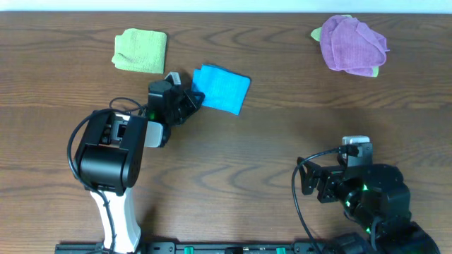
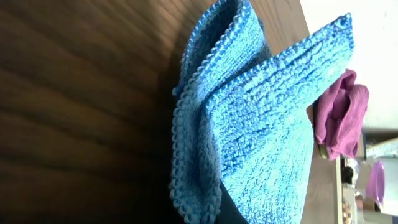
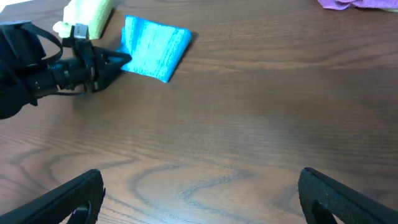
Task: Fold the cloth
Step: 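Grasp the folded blue cloth with the left gripper and lift it, then carry the blue cloth with the left gripper onto the yellow-green cloth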
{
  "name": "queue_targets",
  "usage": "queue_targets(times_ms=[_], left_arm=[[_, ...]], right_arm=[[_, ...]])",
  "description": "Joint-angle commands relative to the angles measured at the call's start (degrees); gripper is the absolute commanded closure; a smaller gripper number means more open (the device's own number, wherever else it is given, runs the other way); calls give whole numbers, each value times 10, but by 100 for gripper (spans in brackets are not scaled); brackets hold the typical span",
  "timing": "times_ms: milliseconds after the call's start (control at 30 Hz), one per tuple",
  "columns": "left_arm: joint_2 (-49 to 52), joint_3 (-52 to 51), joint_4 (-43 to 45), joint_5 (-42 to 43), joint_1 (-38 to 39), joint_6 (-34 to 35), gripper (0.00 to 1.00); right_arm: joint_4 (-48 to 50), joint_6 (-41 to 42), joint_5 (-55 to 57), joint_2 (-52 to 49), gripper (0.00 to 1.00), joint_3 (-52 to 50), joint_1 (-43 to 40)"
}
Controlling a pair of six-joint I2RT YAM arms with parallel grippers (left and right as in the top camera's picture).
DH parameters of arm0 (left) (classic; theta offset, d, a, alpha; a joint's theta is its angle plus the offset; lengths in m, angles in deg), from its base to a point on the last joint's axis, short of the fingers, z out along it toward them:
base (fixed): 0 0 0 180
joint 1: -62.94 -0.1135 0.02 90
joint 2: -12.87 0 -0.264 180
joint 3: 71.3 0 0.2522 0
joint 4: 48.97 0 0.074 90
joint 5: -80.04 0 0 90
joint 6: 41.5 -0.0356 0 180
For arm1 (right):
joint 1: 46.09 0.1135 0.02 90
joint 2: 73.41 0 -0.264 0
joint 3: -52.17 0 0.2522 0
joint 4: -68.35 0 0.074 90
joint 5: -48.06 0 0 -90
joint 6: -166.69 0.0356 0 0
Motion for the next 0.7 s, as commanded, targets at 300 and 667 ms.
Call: queue_targets(times_ms=[300, 667], left_arm=[[-87, 167, -250, 7, -6, -98, 94], [-92, 271, -328, 1, -31, -108, 94]], right_arm=[[0, 9, -2, 3, 1, -2, -6], [0, 8, -2, 3, 1, -2, -6]])
